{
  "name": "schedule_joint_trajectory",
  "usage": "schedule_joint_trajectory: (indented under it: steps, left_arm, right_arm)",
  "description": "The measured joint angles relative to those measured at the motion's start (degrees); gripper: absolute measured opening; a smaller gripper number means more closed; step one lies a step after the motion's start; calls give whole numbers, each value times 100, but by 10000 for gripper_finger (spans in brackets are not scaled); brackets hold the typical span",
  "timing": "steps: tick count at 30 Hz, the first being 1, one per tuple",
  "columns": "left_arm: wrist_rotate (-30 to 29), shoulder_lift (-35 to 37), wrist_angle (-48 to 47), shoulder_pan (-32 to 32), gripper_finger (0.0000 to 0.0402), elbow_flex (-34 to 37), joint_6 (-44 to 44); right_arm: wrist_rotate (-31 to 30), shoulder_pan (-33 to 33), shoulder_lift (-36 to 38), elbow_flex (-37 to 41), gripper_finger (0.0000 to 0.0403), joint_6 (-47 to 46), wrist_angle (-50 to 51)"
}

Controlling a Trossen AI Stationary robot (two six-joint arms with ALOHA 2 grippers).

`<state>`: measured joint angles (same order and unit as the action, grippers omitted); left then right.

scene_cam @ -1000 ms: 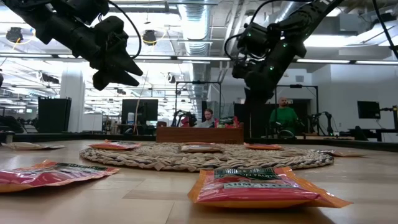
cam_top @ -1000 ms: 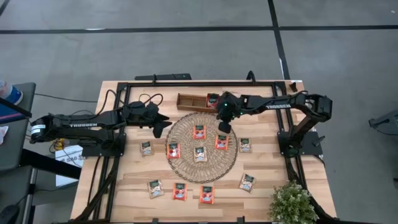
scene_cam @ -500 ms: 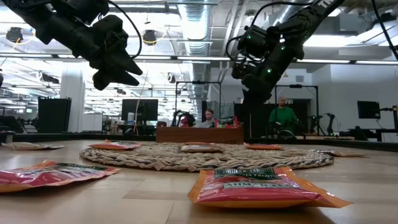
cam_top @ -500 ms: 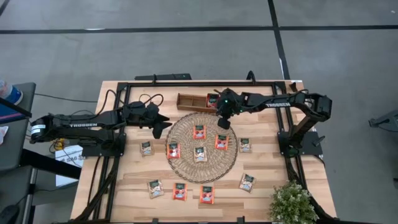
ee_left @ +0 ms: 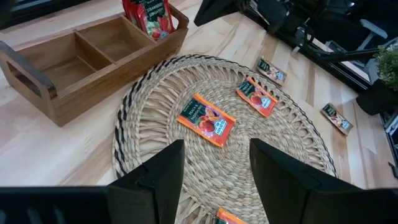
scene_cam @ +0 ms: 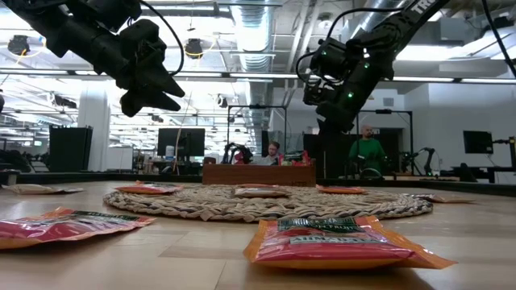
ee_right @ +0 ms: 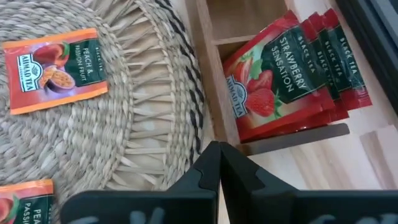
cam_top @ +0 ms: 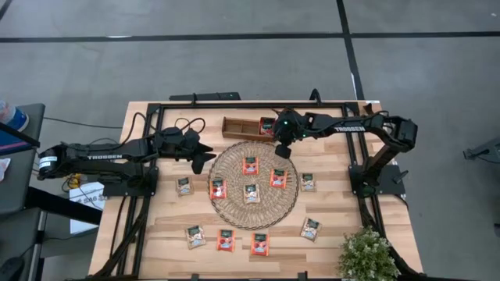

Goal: Pick & Place Tea
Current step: Adjust the wooden organizer

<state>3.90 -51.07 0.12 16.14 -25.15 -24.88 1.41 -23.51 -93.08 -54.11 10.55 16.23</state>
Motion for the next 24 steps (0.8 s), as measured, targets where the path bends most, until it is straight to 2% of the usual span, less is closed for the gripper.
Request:
schedule_joint_trajectory:
  steps: [4, 10, 13, 24]
  left_arm:
    - [0, 0, 0, 0, 174, 0, -2]
    - [2, 0, 0, 0, 174, 0, 0]
    - [0, 0, 2, 2, 174, 0, 0]
    - [1, 2, 5, 0, 174, 0, -7]
  right_arm:
    - [295, -13, 0, 0, 0, -26, 2]
    - [312, 559, -2, 6, 0, -106, -21]
    - [-67, 787, -154, 165, 0, -170, -253]
    - [-38, 497, -280, 221, 0, -257, -603]
